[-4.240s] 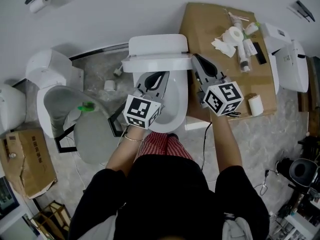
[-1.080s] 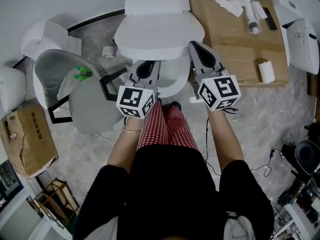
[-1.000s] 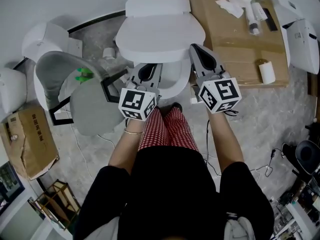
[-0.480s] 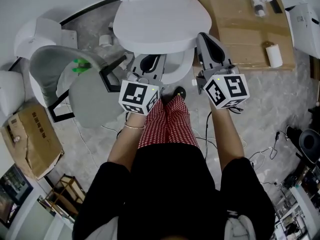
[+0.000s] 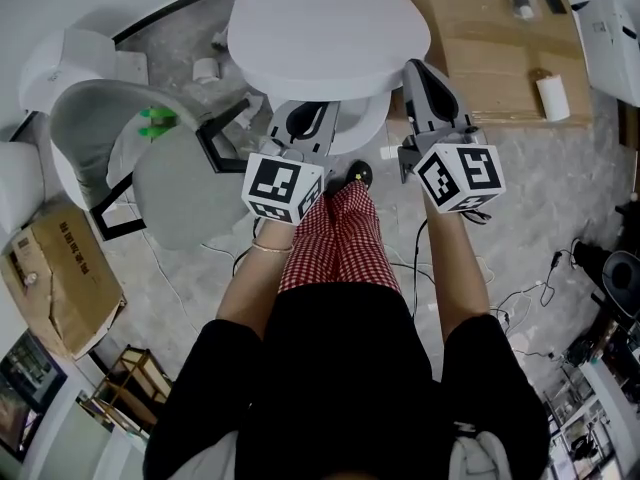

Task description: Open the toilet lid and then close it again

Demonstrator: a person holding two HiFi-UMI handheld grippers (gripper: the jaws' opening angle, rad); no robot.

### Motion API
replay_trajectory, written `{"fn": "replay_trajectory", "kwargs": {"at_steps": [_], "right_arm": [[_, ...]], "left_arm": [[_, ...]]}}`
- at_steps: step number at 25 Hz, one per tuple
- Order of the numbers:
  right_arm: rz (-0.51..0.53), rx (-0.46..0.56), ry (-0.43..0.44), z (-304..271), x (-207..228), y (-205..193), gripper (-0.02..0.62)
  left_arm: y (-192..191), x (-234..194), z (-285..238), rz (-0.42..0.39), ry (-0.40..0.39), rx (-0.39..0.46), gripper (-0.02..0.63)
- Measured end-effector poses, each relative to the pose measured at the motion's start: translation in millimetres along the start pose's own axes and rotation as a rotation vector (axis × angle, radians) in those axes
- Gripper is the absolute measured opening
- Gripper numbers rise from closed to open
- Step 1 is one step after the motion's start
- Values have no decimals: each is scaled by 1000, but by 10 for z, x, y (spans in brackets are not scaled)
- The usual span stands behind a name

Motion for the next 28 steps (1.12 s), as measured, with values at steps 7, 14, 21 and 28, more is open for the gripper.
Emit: {"fn": "replay_trajectory", "kwargs": {"at_steps": [7, 14, 21, 28], "right_arm": [[-3, -4, -16, 82, -19, -85, 18], [5, -36, -17, 183, -17, -189, 18], [8, -49, -21, 303, -10, -303, 18], [-2, -55, -30, 405, -12, -444, 18]], "left_arm": [[-102, 11, 92, -3, -14, -12, 3], [-235, 44, 159, 8, -15, -19, 3], [-388, 92, 229, 12, -24, -34, 3], [-546, 99, 302, 14, -32, -44, 3]]}}
Point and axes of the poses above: the fingertips, and each gripper's own axes: z backward along the fingers, x to its right, y out of its top, the point moved 5 cm from there along z, backward along the fingers, and after that the axes turned 14 degrees about x, right-handed, at the moved point
